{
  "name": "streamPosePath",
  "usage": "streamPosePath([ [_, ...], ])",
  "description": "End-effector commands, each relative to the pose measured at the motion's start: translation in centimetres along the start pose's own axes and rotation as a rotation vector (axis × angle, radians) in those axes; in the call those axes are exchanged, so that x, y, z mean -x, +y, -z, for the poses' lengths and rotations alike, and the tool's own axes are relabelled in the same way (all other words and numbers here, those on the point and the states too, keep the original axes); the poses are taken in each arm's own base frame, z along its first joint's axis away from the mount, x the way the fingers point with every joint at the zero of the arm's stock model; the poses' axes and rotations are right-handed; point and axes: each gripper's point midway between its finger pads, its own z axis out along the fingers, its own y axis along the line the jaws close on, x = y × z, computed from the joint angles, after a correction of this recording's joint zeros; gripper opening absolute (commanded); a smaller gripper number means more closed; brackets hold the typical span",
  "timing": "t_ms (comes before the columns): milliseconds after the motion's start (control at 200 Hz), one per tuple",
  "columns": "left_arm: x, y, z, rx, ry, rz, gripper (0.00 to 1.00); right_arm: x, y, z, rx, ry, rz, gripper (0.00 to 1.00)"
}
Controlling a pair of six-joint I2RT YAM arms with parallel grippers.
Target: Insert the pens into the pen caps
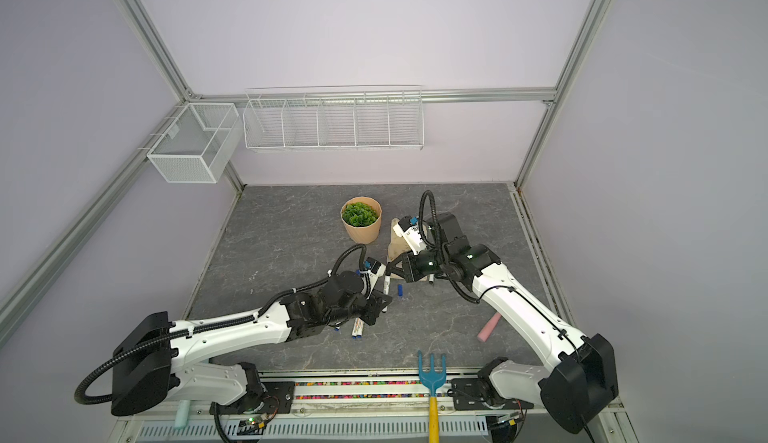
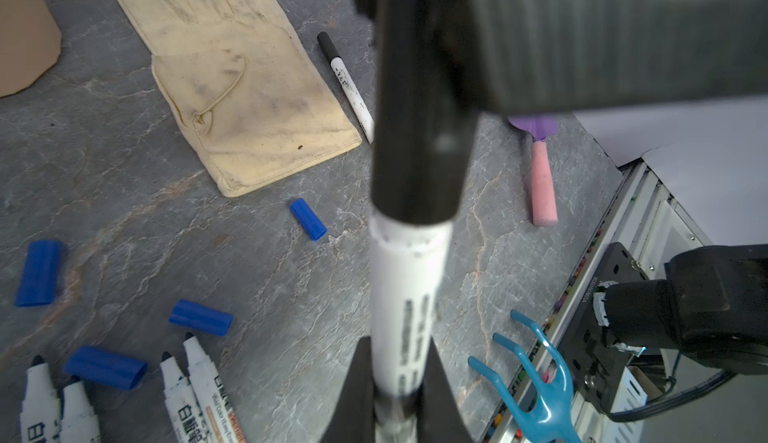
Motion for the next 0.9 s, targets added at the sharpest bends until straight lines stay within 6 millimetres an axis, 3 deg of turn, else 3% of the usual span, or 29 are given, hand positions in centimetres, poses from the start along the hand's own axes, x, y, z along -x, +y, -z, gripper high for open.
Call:
streamPosePath([
  [0,3.8,2.0,0.2,0.101,-0.108,0.035,0.0,-5.5,1.2,0.2,0.05,0.22,-0.101,0.07],
  [375,3.0,2.6,0.2,0.134,-0.066,0.01,0.0,-6.5,-0.7,0.6,-0.08,0.275,-0.093,0.07],
  [895,0.9,1.8,-0.6,0.135,0.052,-0.127,0.0,-7.1,-0.4,0.4,-0.073,0.325,-0.092,0.07],
])
